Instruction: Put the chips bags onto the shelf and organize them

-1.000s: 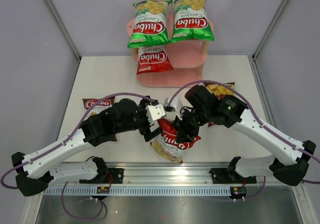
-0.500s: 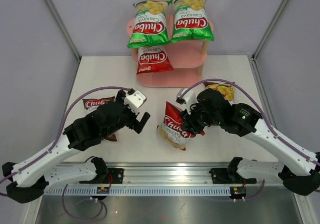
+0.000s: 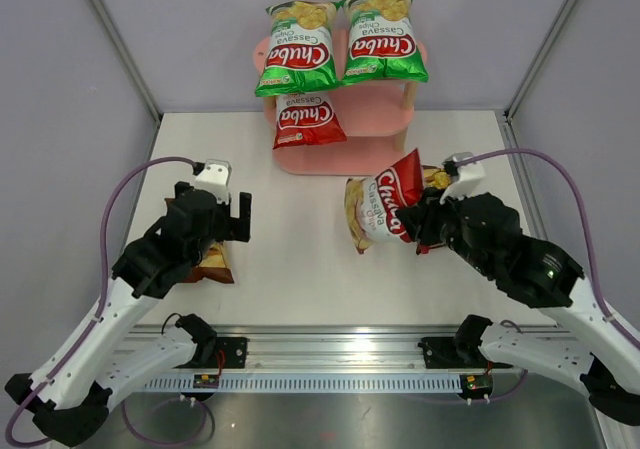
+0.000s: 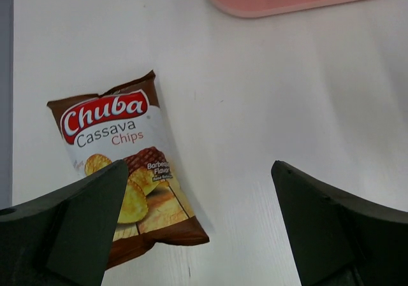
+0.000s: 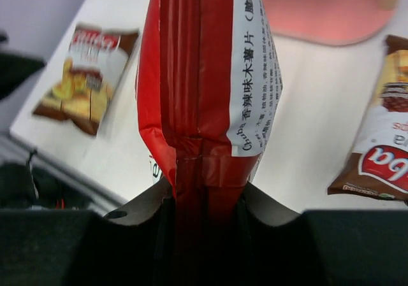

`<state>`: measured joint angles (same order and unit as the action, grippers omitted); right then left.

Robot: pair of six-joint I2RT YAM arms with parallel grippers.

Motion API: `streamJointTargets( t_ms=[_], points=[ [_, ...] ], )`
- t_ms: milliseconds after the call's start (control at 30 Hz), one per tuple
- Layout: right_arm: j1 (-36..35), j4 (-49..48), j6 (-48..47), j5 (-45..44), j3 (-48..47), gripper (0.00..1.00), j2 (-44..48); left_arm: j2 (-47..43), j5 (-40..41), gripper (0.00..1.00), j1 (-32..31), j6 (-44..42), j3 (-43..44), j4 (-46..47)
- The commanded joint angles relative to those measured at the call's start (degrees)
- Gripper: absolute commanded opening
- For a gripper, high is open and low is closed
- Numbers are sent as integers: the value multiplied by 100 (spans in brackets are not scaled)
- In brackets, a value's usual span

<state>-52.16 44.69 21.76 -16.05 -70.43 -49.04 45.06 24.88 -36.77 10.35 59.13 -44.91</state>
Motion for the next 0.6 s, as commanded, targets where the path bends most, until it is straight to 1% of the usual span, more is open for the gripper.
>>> streamJointTargets(
  t_ms=[0,33,100,233,300,367,433,567],
  points=[
    [74,-1329,1004,-2124,301,0,736,-146,-335,99,179,90,-86,-45],
    [75,-1505,1067,-2382,494,0,955,-164,-370,99,188,73,-165,-1],
    [66,-1945,1155,-2927,635,0,1097,-234,-467,99,214,11,-253,25],
    [92,-2630,1506,-3465,925,0,1159,-340,-502,99,232,-77,-560,192],
    [136,-3157,1830,-3719,1075,0,1186,-436,-537,99,232,-129,-789,297],
    [267,-3736,2111,-3843,1374,0,1230,-472,-546,99,241,-156,-955,465],
    [443,-4002,2700,-3862,1593,0,1186,-463,-651,99,232,-130,-991,518],
    [1075,-4923,3527,-3511,2006,0,1010,-436,-827,99,241,-130,-1062,579]
  ],
)
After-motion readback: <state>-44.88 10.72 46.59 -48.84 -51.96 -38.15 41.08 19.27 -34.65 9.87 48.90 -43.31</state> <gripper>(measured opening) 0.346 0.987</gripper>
